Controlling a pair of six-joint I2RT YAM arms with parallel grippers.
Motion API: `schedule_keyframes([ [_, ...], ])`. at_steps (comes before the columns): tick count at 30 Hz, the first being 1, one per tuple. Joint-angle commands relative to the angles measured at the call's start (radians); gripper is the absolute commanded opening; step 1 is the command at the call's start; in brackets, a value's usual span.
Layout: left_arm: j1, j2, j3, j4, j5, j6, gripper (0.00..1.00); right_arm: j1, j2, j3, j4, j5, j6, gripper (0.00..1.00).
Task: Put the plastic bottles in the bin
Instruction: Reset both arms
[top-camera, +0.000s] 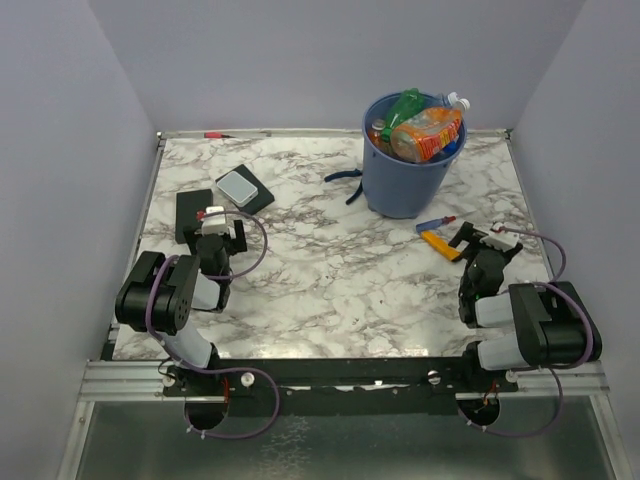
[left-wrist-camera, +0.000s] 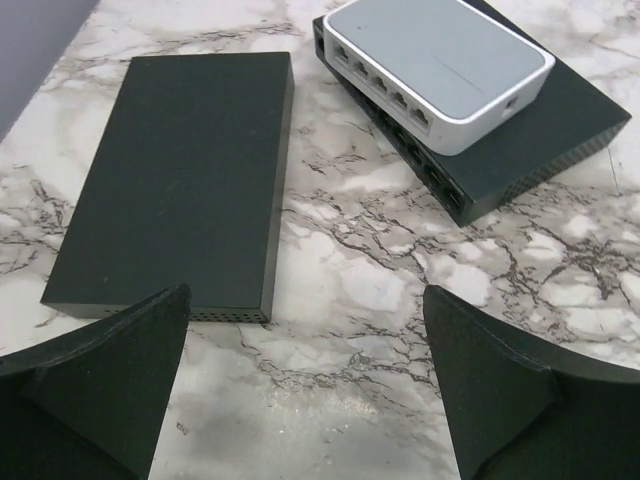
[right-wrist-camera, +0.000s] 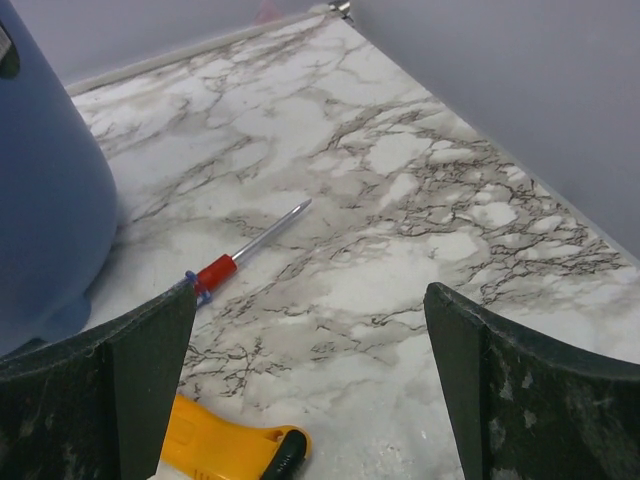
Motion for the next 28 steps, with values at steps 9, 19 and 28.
schedule_keyframes([
  [9,0.054,0.04,-0.046,0.216,0.233,0.031,0.99,-0.017,0.168,0.107,0.084,-0.19,-0.062,1.0],
  [19,0.065,0.035,-0.013,0.15,0.217,0.001,0.99,-0.021,0.169,0.122,0.028,-0.2,-0.064,1.0],
  [28,0.055,0.038,-0.01,0.148,0.192,0.003,0.99,-0.021,0.171,0.123,0.029,-0.201,-0.062,1.0],
])
